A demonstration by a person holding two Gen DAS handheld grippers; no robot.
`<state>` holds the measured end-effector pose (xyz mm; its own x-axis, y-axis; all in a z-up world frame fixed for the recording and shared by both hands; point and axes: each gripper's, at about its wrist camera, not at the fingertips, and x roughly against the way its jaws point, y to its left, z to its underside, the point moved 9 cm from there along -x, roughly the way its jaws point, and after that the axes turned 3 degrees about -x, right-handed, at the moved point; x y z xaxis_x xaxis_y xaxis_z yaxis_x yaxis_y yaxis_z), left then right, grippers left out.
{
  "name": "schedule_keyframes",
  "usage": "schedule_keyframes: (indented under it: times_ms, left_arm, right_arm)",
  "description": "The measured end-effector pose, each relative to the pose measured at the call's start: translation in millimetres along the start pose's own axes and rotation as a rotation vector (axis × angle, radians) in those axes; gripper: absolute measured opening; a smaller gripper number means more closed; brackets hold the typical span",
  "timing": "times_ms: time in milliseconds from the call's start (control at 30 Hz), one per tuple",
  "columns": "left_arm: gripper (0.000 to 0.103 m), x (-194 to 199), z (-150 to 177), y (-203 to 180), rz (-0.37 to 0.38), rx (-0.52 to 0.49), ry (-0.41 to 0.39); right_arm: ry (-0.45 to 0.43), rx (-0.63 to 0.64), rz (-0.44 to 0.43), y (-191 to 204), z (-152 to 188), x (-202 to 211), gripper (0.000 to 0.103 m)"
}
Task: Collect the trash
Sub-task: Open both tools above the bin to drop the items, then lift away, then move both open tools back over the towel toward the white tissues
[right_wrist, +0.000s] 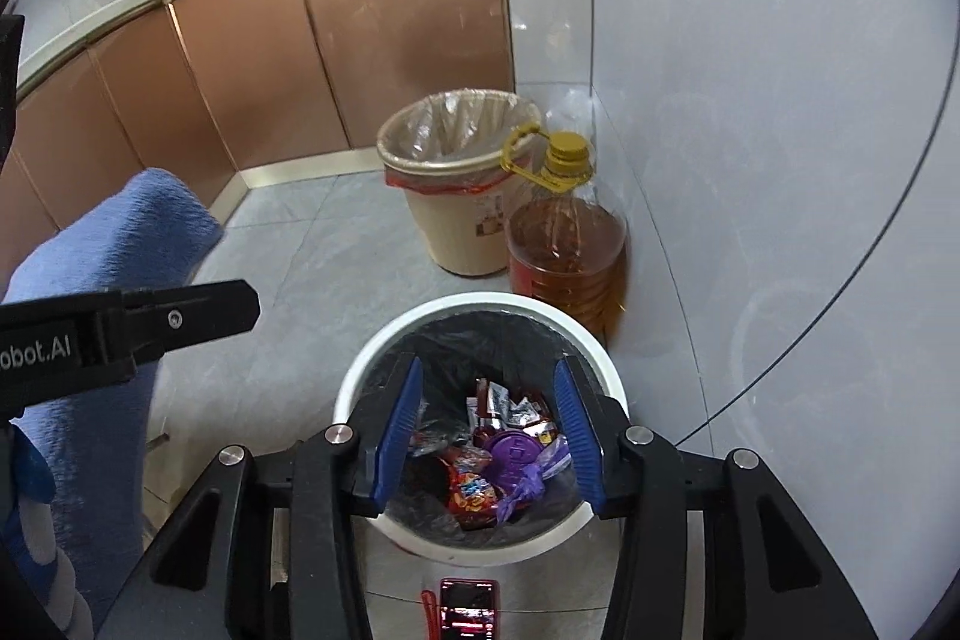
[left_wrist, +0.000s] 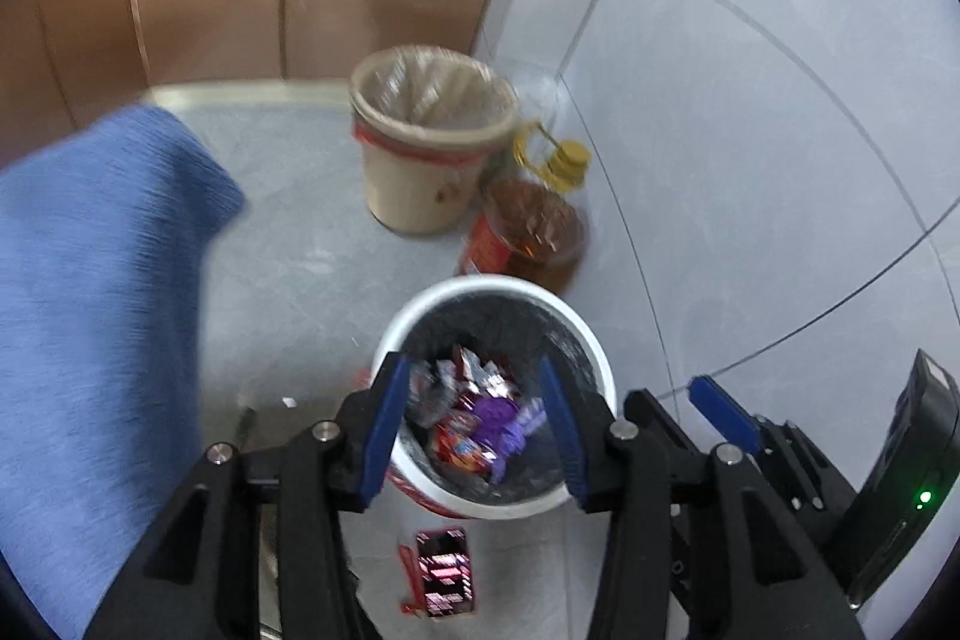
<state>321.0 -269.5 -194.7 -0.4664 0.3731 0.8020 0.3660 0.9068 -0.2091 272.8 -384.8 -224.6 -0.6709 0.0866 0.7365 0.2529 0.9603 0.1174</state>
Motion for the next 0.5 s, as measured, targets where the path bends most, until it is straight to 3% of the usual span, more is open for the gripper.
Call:
schedule_keyframes:
  times_ms: [267,500]
  left_arm:
    - [0.044,101,6,34,-0.105,0.038,-0.258]
    - [0.044,170,36,54,-0.147,0.012,-0.329]
  right_arm:
    - [-0.111,0.036,-0.064,42,-10,72,0.053]
    - [-0.200,0.100,-0.126,87,-3,142,0.055]
